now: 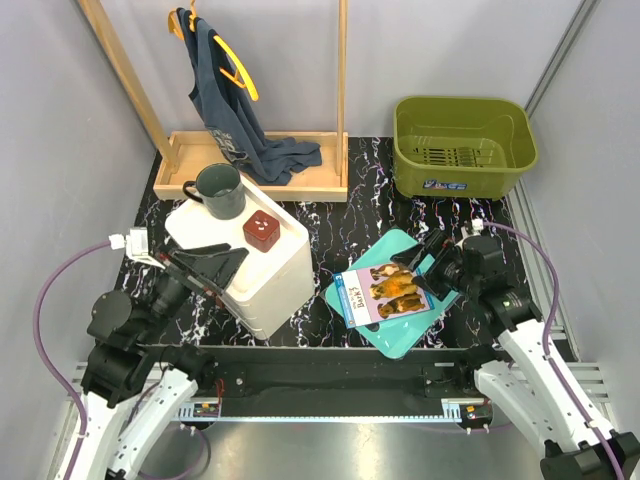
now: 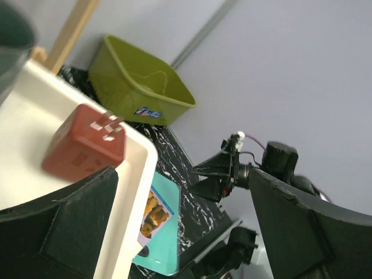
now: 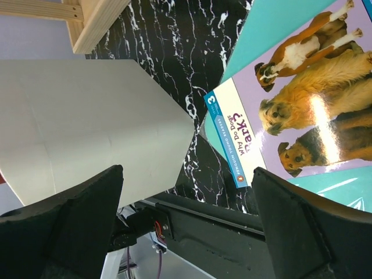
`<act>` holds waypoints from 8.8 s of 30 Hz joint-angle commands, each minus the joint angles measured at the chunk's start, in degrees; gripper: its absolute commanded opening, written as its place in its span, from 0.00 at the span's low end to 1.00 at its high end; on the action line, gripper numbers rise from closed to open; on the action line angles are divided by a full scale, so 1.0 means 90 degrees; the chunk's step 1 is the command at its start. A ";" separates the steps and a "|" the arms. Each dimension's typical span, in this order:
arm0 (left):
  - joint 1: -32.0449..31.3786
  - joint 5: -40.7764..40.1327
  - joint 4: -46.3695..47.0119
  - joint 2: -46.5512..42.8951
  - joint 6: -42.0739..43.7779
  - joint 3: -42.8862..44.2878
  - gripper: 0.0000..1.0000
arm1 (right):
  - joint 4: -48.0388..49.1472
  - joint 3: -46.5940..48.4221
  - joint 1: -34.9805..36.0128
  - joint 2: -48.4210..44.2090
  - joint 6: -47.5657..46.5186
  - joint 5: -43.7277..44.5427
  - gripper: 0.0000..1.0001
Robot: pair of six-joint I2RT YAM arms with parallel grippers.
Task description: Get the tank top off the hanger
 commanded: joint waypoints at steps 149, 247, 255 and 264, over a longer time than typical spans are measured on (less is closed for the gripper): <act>0.0295 0.3301 0.1756 0.5286 -0.1322 0.3707 0.00 | -0.2066 1.0534 0.0739 0.6244 -0.4312 -0.0759 0.82; 0.0539 0.0578 0.1550 0.5999 -0.1820 0.4604 0.00 | -0.4184 1.1815 0.0602 0.7945 -0.3978 -0.0604 0.91; -0.0016 -0.0485 0.1863 0.6458 -0.1781 0.4869 0.00 | -0.3813 1.1688 0.1529 0.7008 -0.4020 -0.0768 0.95; -0.1315 -0.3211 0.1552 0.6428 -0.1703 0.4858 0.00 | -0.3168 1.0946 0.2380 0.6518 -0.4614 -0.0145 0.92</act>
